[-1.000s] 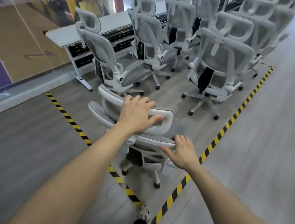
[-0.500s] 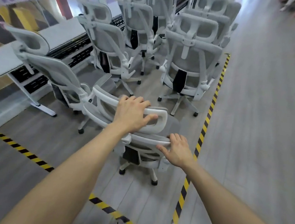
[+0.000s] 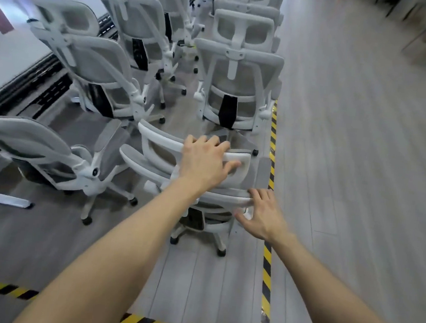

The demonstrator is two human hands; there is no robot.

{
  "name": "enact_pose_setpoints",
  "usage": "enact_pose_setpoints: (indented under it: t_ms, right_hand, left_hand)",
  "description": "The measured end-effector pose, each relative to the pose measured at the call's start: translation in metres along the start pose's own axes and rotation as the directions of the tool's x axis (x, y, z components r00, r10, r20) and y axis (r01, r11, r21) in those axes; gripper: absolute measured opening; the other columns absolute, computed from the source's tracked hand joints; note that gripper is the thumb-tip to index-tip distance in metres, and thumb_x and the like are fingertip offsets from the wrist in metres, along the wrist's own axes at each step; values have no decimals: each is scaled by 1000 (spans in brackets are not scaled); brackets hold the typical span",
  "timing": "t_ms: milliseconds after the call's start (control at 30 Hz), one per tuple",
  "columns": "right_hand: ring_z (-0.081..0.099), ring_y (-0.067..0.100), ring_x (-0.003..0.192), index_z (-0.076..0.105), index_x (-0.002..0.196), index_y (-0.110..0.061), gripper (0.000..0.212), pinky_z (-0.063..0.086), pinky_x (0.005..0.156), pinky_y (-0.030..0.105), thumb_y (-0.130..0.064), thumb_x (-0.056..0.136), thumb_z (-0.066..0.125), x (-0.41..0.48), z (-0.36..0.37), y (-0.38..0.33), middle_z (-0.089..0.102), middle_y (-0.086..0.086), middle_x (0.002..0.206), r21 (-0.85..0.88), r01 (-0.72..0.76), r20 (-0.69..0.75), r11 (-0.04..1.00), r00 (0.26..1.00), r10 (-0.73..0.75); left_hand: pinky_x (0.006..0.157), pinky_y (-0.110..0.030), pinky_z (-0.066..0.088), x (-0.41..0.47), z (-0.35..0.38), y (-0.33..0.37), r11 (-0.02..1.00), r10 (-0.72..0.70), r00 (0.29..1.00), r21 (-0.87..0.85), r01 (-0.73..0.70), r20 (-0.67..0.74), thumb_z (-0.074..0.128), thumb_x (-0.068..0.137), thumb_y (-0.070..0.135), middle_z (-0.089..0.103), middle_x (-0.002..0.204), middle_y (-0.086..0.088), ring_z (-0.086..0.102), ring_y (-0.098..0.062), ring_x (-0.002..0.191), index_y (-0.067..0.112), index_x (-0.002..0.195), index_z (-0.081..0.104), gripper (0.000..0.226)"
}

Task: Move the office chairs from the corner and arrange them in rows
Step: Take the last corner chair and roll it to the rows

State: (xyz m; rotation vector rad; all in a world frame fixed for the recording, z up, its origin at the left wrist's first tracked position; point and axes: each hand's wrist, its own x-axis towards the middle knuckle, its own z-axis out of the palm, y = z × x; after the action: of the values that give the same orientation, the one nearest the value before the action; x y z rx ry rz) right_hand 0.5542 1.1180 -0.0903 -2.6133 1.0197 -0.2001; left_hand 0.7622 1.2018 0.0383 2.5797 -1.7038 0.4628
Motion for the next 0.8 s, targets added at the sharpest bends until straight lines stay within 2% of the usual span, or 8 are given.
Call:
enact_pose_setpoints:
  t_ms: [200, 333, 533, 800]
  right_hand:
    - [45, 23, 128, 55, 135, -22, 78, 49, 112, 42, -82, 84, 53, 3, -2, 3, 54, -1, 132, -35, -88, -23, 995, 996, 88]
    - [45, 21, 131, 53, 139, -23, 75, 51, 112, 42, -69, 82, 69, 9, -6, 14, 54, -2, 136, -31, -120, -19, 992, 993, 119]
    - [46, 25, 134, 49, 141, -22, 76, 49, 116, 44, -61, 82, 77, 15, -18, 36, 51, 1, 141, -41, -151, -13, 988, 989, 150]
    - [45, 31, 131, 49, 138, -17, 83, 42, 121, 48, -59, 73, 79, 22, -29, 72, 52, 5, 135, -120, -161, -51, 980, 986, 156]
  left_hand:
    - [93, -46, 42, 17, 4, 9, 998, 46, 999, -33, -47, -29, 37, 100, 82, 73, 117, 6, 66, -23, 111, 35, 123, 70, 62]
    - [95, -46, 43, 32, 6, 18, 996, 73, 997, -49, -74, -33, 36, 100, 82, 72, 118, 6, 65, -23, 111, 35, 125, 70, 64]
    - [92, -46, 44, 47, 6, 41, 996, 71, 995, -49, -74, -68, 35, 101, 80, 72, 117, 5, 65, -24, 107, 33, 122, 69, 61]
    - [87, -45, 43, 62, 6, 78, 996, 56, 995, -70, -62, -78, 38, 103, 79, 72, 113, 2, 66, -26, 101, 31, 118, 70, 59]
